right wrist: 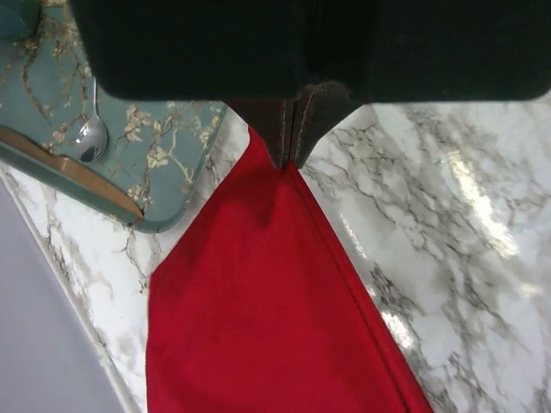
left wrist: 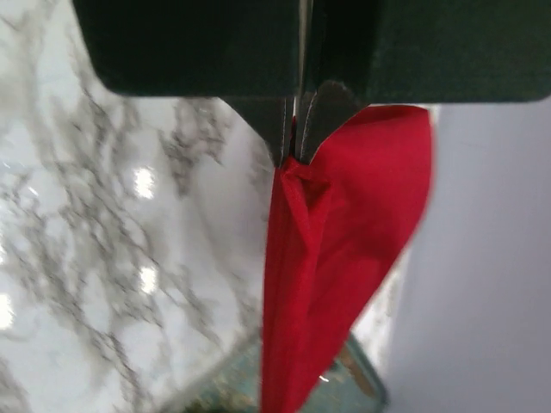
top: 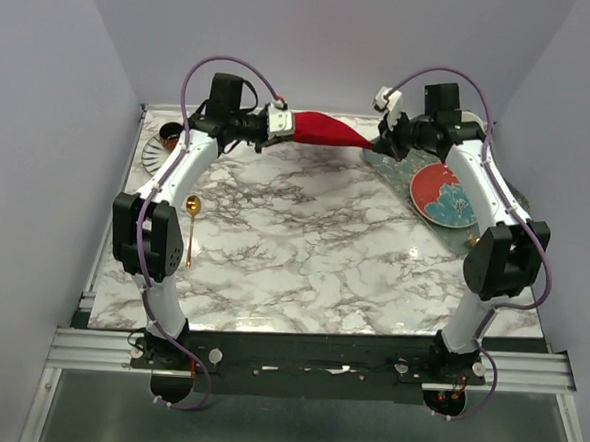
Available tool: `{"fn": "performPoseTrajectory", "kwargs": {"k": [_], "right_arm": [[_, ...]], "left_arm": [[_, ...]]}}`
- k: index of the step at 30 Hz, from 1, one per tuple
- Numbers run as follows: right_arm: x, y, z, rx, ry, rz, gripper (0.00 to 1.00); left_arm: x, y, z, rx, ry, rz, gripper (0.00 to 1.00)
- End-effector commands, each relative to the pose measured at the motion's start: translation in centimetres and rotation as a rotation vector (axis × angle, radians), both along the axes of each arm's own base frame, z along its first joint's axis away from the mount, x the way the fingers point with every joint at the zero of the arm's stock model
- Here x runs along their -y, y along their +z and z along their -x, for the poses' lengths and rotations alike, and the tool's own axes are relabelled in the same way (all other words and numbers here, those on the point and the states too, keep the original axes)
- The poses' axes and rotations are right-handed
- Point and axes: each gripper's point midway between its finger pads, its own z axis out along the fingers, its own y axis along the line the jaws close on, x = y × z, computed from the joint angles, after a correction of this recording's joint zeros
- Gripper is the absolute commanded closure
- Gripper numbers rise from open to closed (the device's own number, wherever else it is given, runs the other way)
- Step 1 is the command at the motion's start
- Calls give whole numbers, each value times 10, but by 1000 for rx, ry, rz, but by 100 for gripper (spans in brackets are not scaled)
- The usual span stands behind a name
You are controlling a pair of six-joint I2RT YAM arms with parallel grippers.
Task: Fold the napkin into a case and place the utensils inside
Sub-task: Turn over the upper triangle folded napkin at the center of the board.
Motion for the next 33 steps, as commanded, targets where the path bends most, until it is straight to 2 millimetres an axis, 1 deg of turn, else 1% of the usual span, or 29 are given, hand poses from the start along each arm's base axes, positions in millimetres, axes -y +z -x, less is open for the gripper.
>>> {"fn": "performPoseTrajectory", "kwargs": {"k": [1, 2, 3, 4, 5, 6, 7, 8, 9, 10, 11, 14, 18, 19, 24, 26, 27, 28, 29, 30, 31, 32, 33], "right_arm": [[3, -76, 16, 96, 46, 203, 100], [-11, -85, 23, 132, 87, 223, 99], [-10, -118, 49, 105, 141, 278, 99], [-9, -131, 58, 115, 153, 324, 100], [-23, -137, 65, 151, 192, 337, 100], [-23, -147, 76, 155, 220, 363, 99], [-20, -170, 93, 118, 239, 401, 99], [-26, -177, 104, 122, 271, 417, 99], [-27, -182, 111, 129, 293, 431, 99], [-23, -193, 125, 116, 310, 452, 99], [-28, -194, 131, 132, 331, 458, 99], [-32, -202, 146, 125, 366, 475, 100], [-35, -211, 157, 105, 397, 505, 100], [-35, -212, 158, 102, 402, 512, 99], [-37, -220, 175, 87, 453, 542, 100], [-37, -221, 180, 88, 471, 557, 99], [-36, -223, 182, 84, 480, 566, 99], [-36, -223, 185, 80, 485, 567, 99], [-36, -225, 190, 64, 496, 571, 94], [-37, -224, 192, 58, 501, 569, 84], [-40, -218, 192, 62, 499, 556, 75], [-40, -215, 195, 48, 500, 555, 64], [-40, -211, 195, 45, 493, 548, 45]], "left_arm": [[-14, -91, 46, -23, -92, -147, 100], [-19, -118, 68, -40, -123, -185, 100], [-21, -131, 78, -49, -133, -207, 100], [-21, -142, 91, -70, -151, -223, 100], [-26, -162, 112, -84, -186, -254, 100], [-29, -174, 123, -98, -201, -285, 100], [-32, -183, 135, -115, -217, -306, 100], [-35, -195, 152, -139, -233, -320, 100], [-37, -200, 159, -137, -243, -330, 100], [-40, -205, 165, -144, -250, -345, 100], [-42, -213, 176, -159, -260, -357, 100], [-48, -223, 195, -154, -305, -391, 100], [-47, -227, 206, -117, -361, -432, 100], [-49, -229, 212, -122, -388, -447, 100], [-52, -233, 225, -106, -437, -503, 100], [-54, -236, 235, -103, -463, -520, 100], [-55, -236, 237, -96, -469, -530, 95], [-55, -237, 239, -91, -472, -530, 87], [-57, -236, 243, -84, -473, -535, 76], [-57, -235, 244, -79, -474, -536, 65], [-59, -234, 244, -77, -463, -540, 52], [-59, -227, 242, -61, -447, -536, 48], [-59, -223, 240, -61, -429, -537, 45]]}}
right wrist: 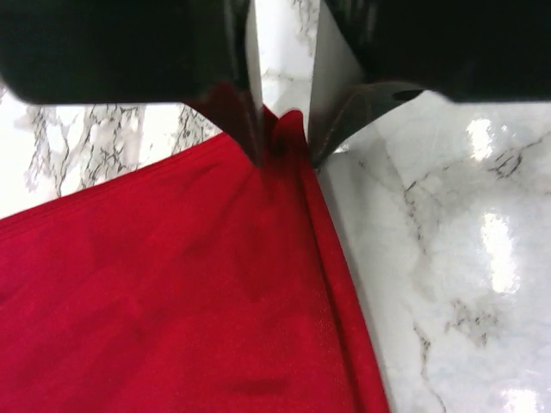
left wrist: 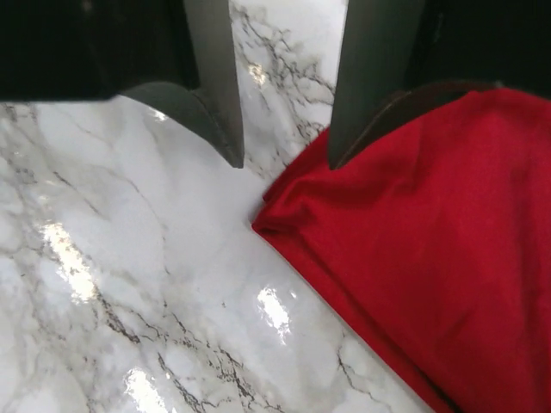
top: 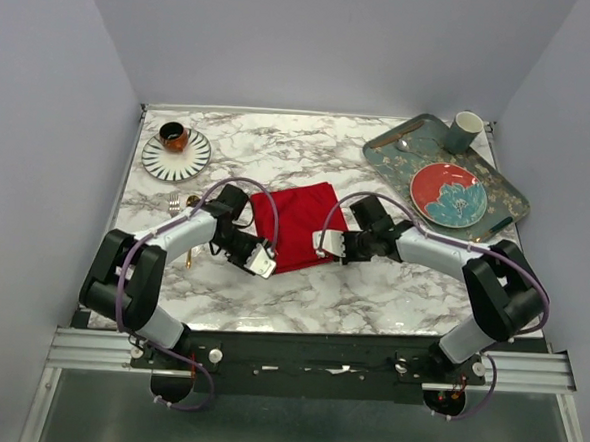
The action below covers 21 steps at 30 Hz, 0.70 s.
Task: Fold the napkin into a case and place the utensils inside
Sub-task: Turn over the upper triangle folded napkin at the center of the board, then smooth out the lower triangle-folded napkin at the center of the board.
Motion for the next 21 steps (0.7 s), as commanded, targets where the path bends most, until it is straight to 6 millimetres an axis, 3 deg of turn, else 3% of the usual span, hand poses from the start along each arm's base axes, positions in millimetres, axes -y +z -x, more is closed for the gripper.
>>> {"fn": "performPoseTrajectory", "kwargs": {"k": [1, 3, 4, 5, 8, 9, 11, 12, 13, 15, 17, 21], "right_arm": [[10, 16, 12, -36, -39, 32, 39], [8, 37, 11, -41, -58, 16, 25], [6, 45, 13, -52, -73, -5, 24], [8, 60, 10, -48, -96, -30, 24], [12, 78, 9, -115, -180, -89, 24], [9, 88, -1, -132, -211, -114, 25], [14, 90, -7, -238, -310, -132, 29], [14, 78, -11, -307, -346, -115, 33], [7, 93, -27, -328, -390, -153, 35], [8, 95, -34, -416, -465, -169, 36], [4, 91, -43, -509, -549, -181, 37], [-2, 87, -38, -607, -598, -202, 44]], "left_arm": [[-12, 16, 3, 17, 67, -43, 43], [-18, 33, -8, 39, 135, -34, 42], [-21, 39, -11, 1, 206, -28, 42], [-19, 54, -21, 2, 243, 1, 43], [-27, 79, -44, -127, 443, 49, 44], [-27, 84, -50, -169, 502, 66, 44], [-28, 96, -71, -313, 687, 108, 47], [-26, 98, -75, -379, 751, 125, 48], [-25, 103, -91, -388, 822, 159, 50], [-28, 97, -111, -506, 1049, 168, 50], [-31, 95, -135, -533, 1170, 190, 50], [-41, 81, -152, -666, 1398, 220, 51]]}}
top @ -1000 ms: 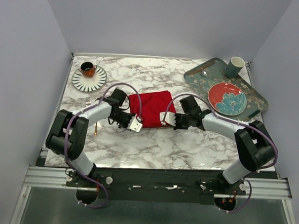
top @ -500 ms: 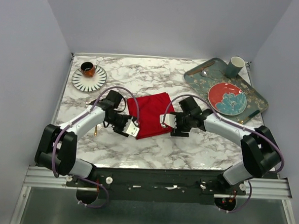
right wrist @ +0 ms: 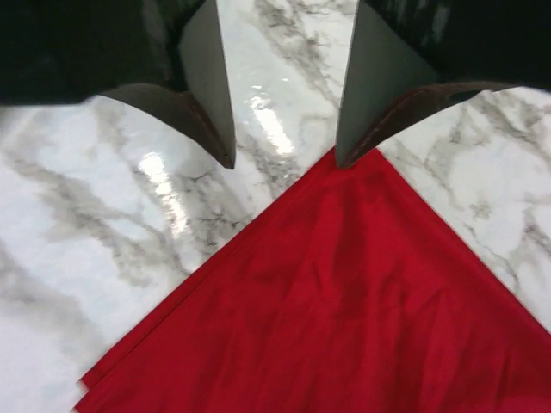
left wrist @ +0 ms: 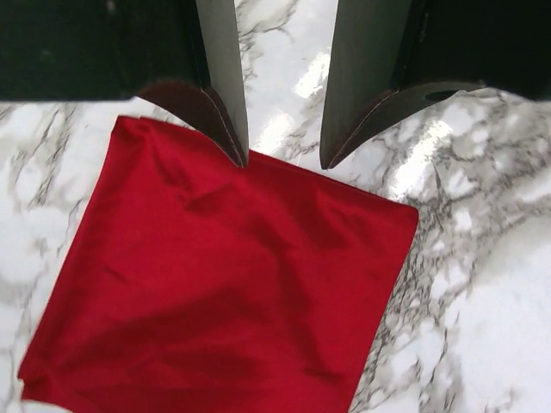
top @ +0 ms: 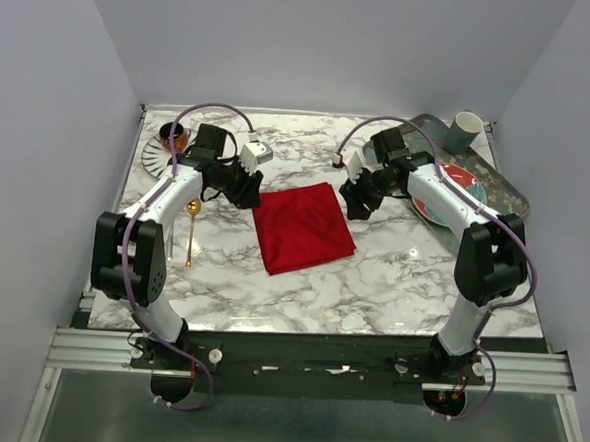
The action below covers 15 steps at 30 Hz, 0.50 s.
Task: Fold the napkin into a case and place the utensils inside
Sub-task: Smooth out the lower triangle-folded napkin at the center of the board.
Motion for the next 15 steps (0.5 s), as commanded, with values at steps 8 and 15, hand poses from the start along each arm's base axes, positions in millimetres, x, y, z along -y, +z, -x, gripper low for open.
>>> {"fn": "performPoseTrajectory", "kwargs": {"k": [8, 15], "right_arm": [[1, -47, 46, -305, -179, -12, 49], [-3, -56, 63, -440, -248, -31, 49]], "left_arm": [[-4, -39, -14, -421, 529, 248, 56], [5, -33, 15, -459, 440, 279, 57]]}}
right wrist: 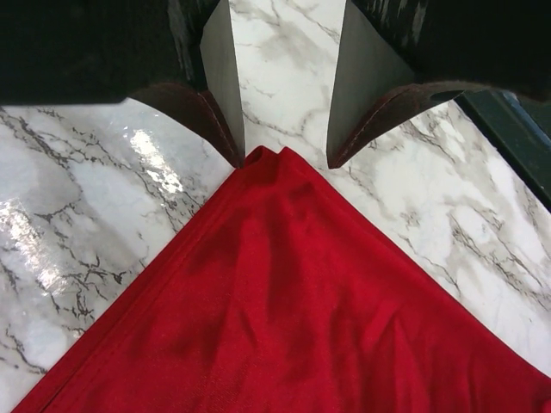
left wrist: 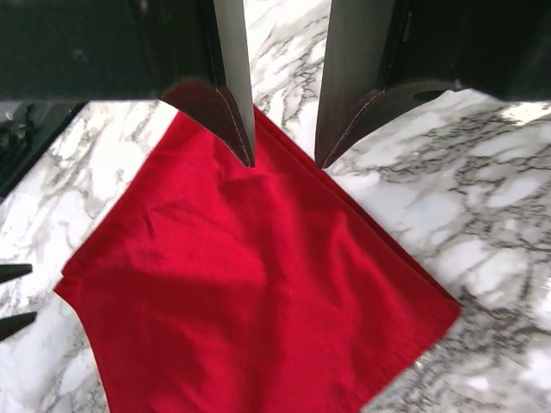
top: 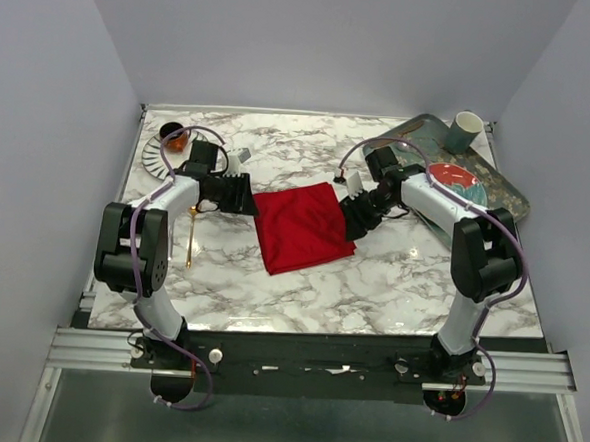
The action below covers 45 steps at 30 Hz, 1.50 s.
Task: Fold the napkin into a case and place the utensils inside
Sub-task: Smooth out the lower triangle-folded napkin at the center of the board.
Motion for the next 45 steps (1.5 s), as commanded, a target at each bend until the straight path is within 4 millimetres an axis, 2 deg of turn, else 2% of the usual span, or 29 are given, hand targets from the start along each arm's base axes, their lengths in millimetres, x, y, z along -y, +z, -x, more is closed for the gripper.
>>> {"fn": "performPoseTrajectory", "kwargs": {"k": [1, 3, 6, 7, 10, 14, 18, 22, 26, 31, 35, 38, 39, 42, 45], "right_arm": [[-4, -11, 17, -114, -59, -11, 50], [-4, -14, 23, -142, -49, -16, 57], [-6, -9, 26, -151, -35, -50, 55], [-6, -6, 24, -138, -38, -59, 55], [-2, 2, 8, -148, -150, -103, 54], [3, 5, -8, -179, -269, -189, 52], [0, 0, -6, -209, -311, -211, 50], [2, -18, -5, -245, -334, -184, 46], [1, -22, -2, -283, -349, -188, 41], [1, -34, 5, -344, -365, -175, 43], [1, -38, 13, -381, -366, -177, 52], [-1, -28, 15, -374, -358, -198, 66], [-2, -25, 15, -374, -357, -207, 76], [-5, -9, 14, -361, -346, -238, 90], [-6, -3, 16, -357, -340, -250, 99]], "left_arm": [[12, 15, 23, -26, -50, 84, 58], [10, 11, 30, -46, -65, 75, 59], [9, 6, 44, -94, -104, 58, 62], [5, 3, 49, -102, -129, 28, 62], [1, 2, 49, -124, -127, -2, 64], [-3, 8, 37, -52, -117, -33, 60], [-10, 15, 6, -45, 11, 4, 57], [-9, 14, -18, -10, 39, 12, 56], [-4, 8, -23, -24, 47, 29, 56], [-4, 3, -14, -26, 44, 18, 56], [-5, 3, -9, -24, 48, 19, 56], [-4, 5, -3, -20, 41, 18, 56], [-4, 6, -1, -16, 41, 19, 56], [-4, 9, 3, -8, 46, 25, 56], [-3, 12, 4, -6, 55, 36, 56]]}}
